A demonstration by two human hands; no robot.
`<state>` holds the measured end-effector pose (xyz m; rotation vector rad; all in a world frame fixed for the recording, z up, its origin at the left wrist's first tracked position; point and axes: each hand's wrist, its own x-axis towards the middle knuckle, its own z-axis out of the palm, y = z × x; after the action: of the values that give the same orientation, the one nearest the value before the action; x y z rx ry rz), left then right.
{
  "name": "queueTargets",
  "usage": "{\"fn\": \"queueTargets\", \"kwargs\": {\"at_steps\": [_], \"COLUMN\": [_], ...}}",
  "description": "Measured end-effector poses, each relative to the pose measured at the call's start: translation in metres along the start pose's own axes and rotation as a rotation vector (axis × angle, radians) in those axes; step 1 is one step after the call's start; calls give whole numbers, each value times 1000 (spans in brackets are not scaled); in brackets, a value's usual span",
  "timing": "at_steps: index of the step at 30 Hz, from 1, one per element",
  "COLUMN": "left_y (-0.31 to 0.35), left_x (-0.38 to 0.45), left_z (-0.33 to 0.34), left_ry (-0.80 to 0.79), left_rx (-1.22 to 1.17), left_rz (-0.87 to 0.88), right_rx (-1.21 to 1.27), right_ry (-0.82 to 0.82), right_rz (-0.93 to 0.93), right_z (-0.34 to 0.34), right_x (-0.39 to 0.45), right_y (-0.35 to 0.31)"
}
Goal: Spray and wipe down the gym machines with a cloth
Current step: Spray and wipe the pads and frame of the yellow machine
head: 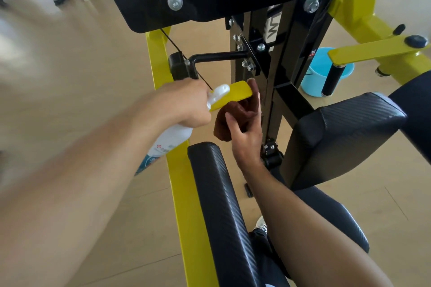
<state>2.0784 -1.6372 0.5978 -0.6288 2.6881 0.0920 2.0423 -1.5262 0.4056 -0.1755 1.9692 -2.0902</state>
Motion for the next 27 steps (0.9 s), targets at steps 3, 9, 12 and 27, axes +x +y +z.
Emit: {"fn": "queueTargets", "kwargs": {"at_steps": [3,9,12,27], "left_y": [2,-7,-4,0], "left_x": [5,4,2,-8], "left_z": [7,1,4,1], "left_ry": [6,-49,-43,-43], "left_rx": [73,41,35,30], "left_rz": [11,-10,-9,-12], "right_rx": [-91,-49,23,-45], "right_ry": [-72,22,99,85], "right_rz": [100,135,70,133], "right_z": [7,18,14,13], "right_x": [20,37,33,17], "right_y": [11,-12,-23,-15]}}
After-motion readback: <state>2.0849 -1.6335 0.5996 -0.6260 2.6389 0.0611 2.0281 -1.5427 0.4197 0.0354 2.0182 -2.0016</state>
